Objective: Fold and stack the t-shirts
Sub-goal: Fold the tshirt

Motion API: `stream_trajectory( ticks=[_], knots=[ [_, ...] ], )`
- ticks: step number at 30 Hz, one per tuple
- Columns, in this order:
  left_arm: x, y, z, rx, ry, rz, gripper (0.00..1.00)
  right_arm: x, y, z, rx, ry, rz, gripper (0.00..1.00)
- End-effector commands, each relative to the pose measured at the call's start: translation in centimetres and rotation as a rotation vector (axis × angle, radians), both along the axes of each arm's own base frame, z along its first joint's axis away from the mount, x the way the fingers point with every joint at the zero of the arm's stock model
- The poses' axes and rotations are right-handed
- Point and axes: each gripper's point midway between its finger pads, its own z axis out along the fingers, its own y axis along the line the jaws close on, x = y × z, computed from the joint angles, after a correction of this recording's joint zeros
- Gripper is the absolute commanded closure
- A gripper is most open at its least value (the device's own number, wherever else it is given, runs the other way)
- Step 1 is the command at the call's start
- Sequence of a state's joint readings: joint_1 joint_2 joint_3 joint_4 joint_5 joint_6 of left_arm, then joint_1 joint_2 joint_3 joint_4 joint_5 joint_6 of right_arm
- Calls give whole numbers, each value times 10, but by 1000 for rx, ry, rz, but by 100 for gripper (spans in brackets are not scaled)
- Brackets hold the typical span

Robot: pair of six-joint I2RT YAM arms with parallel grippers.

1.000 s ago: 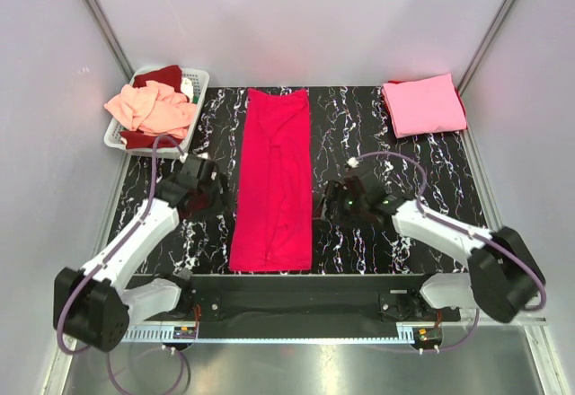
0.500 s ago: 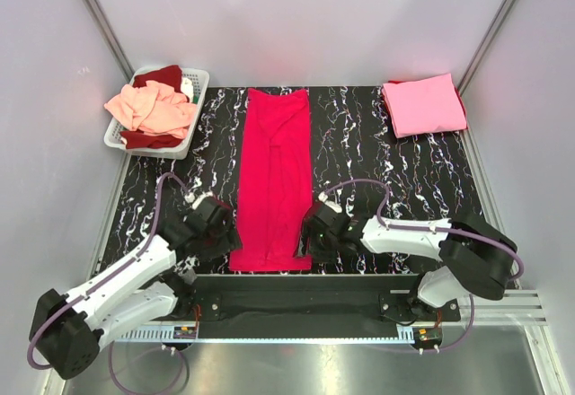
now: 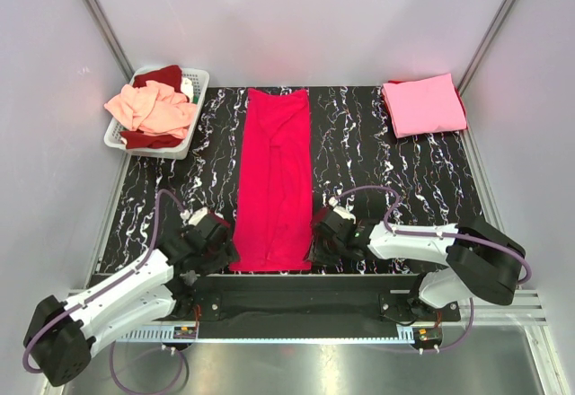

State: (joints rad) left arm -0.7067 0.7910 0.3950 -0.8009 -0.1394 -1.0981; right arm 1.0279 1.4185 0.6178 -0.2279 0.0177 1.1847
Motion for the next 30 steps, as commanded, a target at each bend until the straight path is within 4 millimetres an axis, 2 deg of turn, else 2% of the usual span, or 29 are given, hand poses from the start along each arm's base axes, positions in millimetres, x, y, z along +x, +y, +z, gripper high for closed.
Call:
stream_trajectory(
  ticks=[1,7,10,11,13,14,15,17,19,23,25,26,28,29,30],
  knots=[
    [2,-2,-6,-27,-25,31,33,-3,-10,-11,-45,-1,-19,64],
    [7,0,-5,-16,-48,42,37,-3,-8,-15,-51,2,-7,67],
    [7,-3,-5,-22,-41,36,51,-3,-8,-15,-47,-3,-8,73],
    [8,-4,-5,-28,-43,35,61,-2,-8,-14,-45,-5,-8,75],
    [8,-9,-4,-45,-46,31,71,-2,-8,-14,-43,-9,-10,84],
    [10,-11,-3,-54,-52,29,83,-2,-8,-12,-36,-12,-11,86],
    [10,-13,-3,-60,-51,26,89,-1,-9,-10,-33,-16,-15,94],
    [11,-17,-1,-71,-58,16,100,-1,-10,-5,-23,-25,-18,100],
    [11,-21,3,-81,-67,5,100,-2,-13,-2,-26,-29,-24,100],
    [4,-32,10,-101,-63,-16,100,-7,-19,16,-7,-43,-9,100],
    [-1,-41,16,-124,-65,-28,100,-13,-33,17,-44,-34,-6,100],
    [-3,-44,18,-132,-65,-34,100,-15,-37,25,-29,-47,-7,100],
    [-10,-57,24,-164,-66,-55,100,-24,-52,20,-60,-30,8,100],
    [-13,-62,26,-172,-65,-64,100,-29,-53,26,-35,-28,21,100],
    [-15,-64,26,-164,-58,-59,100,-34,-58,23,-40,-17,29,100]
  ],
)
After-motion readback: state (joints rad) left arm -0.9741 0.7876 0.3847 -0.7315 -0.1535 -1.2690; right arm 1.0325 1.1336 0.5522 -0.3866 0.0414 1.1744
